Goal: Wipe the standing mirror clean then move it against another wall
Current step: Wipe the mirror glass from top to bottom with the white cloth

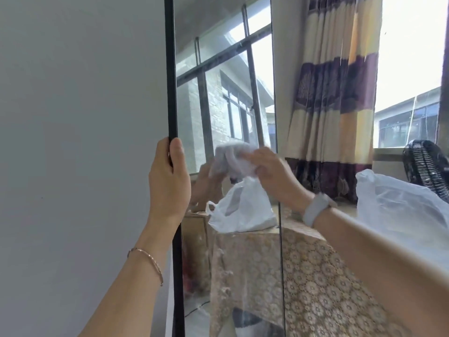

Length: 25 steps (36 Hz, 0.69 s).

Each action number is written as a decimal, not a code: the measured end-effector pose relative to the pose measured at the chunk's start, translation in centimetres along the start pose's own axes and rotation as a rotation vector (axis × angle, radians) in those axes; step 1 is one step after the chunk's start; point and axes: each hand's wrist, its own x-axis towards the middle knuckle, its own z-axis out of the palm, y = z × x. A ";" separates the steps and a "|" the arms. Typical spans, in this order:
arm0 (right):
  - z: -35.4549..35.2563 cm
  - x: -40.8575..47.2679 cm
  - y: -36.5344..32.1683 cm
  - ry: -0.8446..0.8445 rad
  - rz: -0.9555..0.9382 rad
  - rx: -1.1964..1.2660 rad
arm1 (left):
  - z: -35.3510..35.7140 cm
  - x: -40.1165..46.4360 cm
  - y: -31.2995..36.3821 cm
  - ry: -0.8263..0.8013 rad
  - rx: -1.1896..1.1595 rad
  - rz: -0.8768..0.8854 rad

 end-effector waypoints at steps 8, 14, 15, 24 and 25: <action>2.9 -10.3 2.9 -0.513 0.056 0.039 | -0.7 0.0 0.1 0.018 0.037 0.047; -3.0 -1.6 1.4 0.266 0.114 0.041 | -0.2 0.0 0.3 0.013 0.048 0.025; -3.5 0.0 0.9 0.373 0.114 0.047 | -0.1 0.0 0.4 0.005 0.049 0.023; 0.4 0.5 -1.0 0.243 -0.029 0.112 | -0.4 -0.1 0.8 -0.063 0.072 0.017; 0.9 -1.1 -0.9 0.130 -0.028 0.117 | -0.5 0.0 0.7 -0.060 0.076 0.018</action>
